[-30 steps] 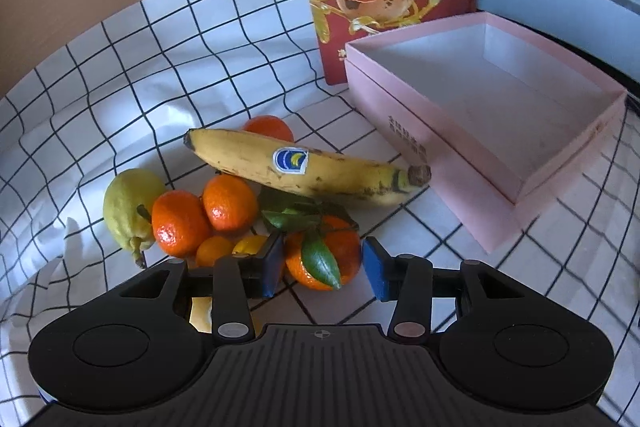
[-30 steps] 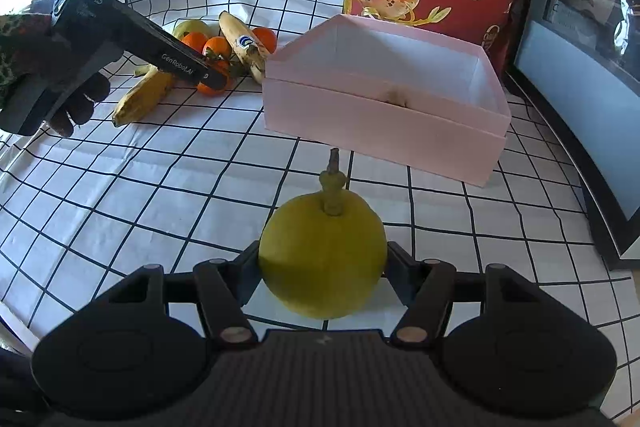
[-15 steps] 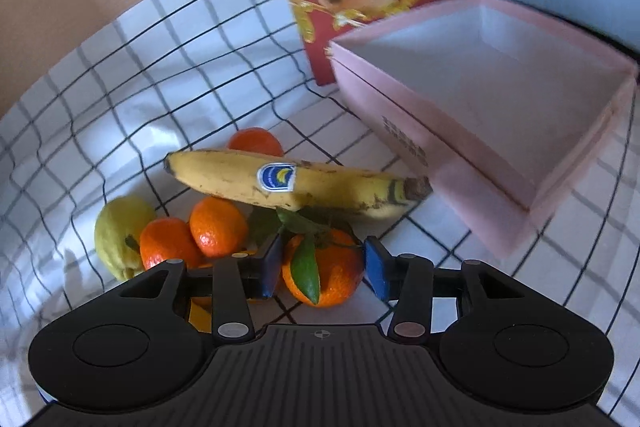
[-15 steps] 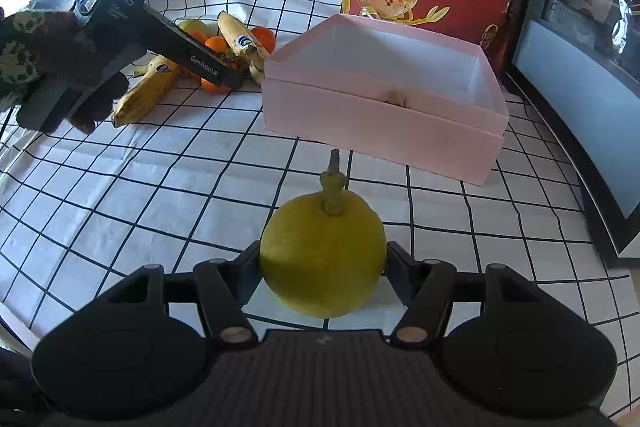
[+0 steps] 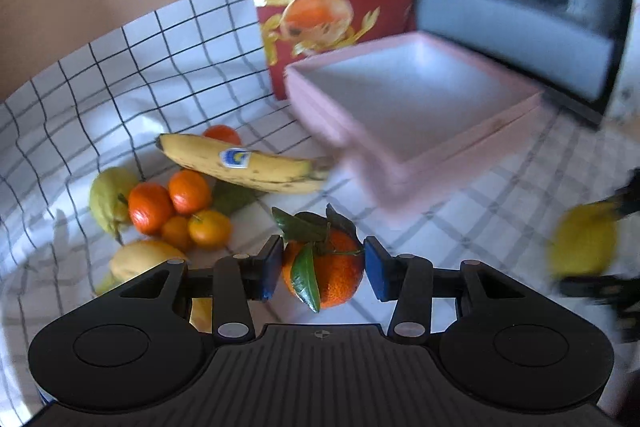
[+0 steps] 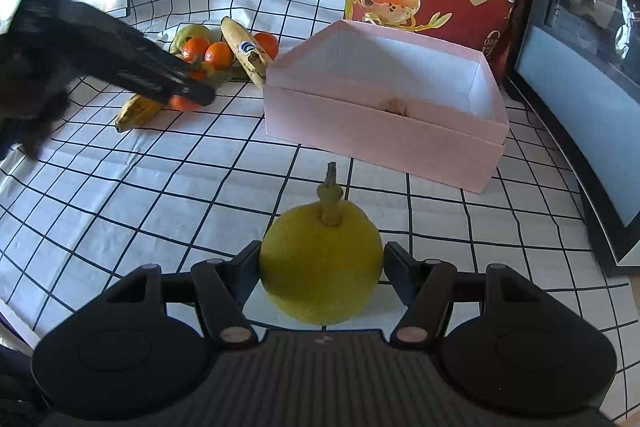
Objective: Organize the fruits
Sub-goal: 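Lift the pear with the right gripper while the left gripper grasps the leafy tangerine, then carry the pear and tangerine into the pink box and open both grippers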
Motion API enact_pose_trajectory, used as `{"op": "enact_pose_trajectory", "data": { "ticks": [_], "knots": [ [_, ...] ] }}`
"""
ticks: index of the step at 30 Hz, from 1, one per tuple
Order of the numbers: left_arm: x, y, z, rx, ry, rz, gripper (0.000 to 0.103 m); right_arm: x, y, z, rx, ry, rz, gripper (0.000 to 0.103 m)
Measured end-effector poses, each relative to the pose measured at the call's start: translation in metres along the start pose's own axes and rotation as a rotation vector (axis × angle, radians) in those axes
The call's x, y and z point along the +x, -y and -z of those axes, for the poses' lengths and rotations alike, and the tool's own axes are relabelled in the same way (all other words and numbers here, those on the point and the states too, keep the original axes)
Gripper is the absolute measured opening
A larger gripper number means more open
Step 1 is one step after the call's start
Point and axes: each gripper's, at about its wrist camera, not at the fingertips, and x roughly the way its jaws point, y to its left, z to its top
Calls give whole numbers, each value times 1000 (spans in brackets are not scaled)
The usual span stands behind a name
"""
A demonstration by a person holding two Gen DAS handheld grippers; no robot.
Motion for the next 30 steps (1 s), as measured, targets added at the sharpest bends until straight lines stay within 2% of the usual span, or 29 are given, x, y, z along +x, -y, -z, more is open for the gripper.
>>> {"op": "enact_pose_trajectory", "data": {
  "ticks": [5,8,14,17,20,24,26,28,30],
  "knots": [
    [-27,25,11,-66,-8,121,49,0,0,1,-5,-2,-5,66],
    [-31,39,19,-76,-35,164,49,0,-1,1,-15,-5,-8,66],
    [-29,52,29,-96,-57,206,49,2,-1,1,-31,-9,-19,66],
    [-29,51,28,-105,-58,211,49,2,2,-1,-24,-6,-41,62],
    [-29,46,21,-133,-42,221,49,1,6,-3,-13,-17,-44,61],
    [-32,33,-10,-166,36,234,49,-11,26,-19,54,28,-62,61],
    [-30,23,-41,-162,91,239,49,-25,39,-40,64,93,-60,61],
    [-22,14,-75,-155,143,240,49,-42,53,-70,52,185,-14,61],
    [5,7,-112,-163,131,239,49,-57,67,-102,55,266,32,61]
  ]
}}
